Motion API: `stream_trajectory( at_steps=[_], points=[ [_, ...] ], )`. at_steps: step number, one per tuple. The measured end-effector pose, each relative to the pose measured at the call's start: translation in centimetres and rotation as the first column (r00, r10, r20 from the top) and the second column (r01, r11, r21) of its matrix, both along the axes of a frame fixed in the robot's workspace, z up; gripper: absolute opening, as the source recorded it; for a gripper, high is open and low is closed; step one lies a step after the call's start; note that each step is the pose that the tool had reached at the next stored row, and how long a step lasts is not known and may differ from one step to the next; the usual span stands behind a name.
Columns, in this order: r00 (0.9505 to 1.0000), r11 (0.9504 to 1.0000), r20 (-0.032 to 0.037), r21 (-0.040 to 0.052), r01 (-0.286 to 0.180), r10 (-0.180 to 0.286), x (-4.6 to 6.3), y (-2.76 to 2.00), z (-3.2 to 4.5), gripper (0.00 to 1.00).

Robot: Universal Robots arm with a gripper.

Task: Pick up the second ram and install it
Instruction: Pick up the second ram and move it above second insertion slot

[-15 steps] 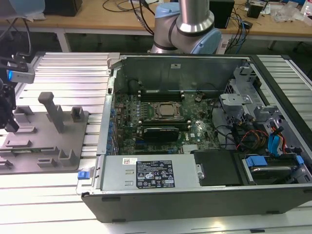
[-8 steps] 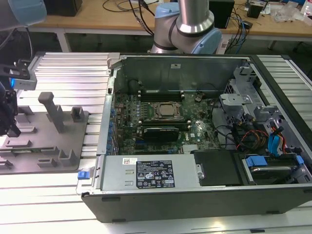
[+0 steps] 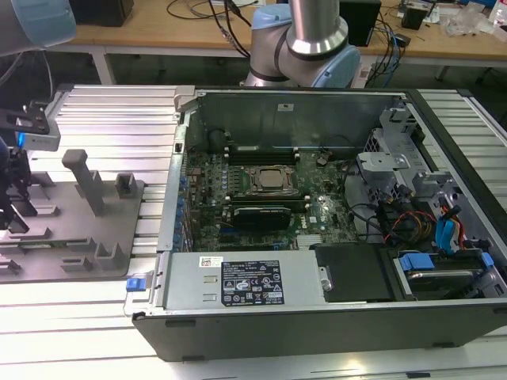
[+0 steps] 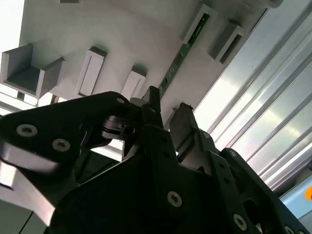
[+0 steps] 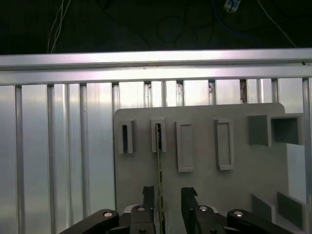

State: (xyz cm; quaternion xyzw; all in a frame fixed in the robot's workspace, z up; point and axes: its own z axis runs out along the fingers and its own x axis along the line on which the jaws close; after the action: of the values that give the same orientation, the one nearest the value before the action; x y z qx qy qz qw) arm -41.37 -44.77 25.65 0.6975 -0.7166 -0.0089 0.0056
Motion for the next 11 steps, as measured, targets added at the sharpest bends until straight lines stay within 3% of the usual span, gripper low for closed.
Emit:
stream_trajectory(
  at_steps=[3,7,11],
  points=[
    [1.0,1.0,0.0003,0.0002,-0.008,0.008,0.0,-0.34,-0.7,0.34],
    [0.9998,0.9998,0.0002,0.0001,-0.019,0.019,0.0,-0.8,-2.26,0.34],
    [0.9998,0.9998,0.0,0.0001,-0.022,0.022,0.0,-0.87,-3.72,0.34]
  ],
)
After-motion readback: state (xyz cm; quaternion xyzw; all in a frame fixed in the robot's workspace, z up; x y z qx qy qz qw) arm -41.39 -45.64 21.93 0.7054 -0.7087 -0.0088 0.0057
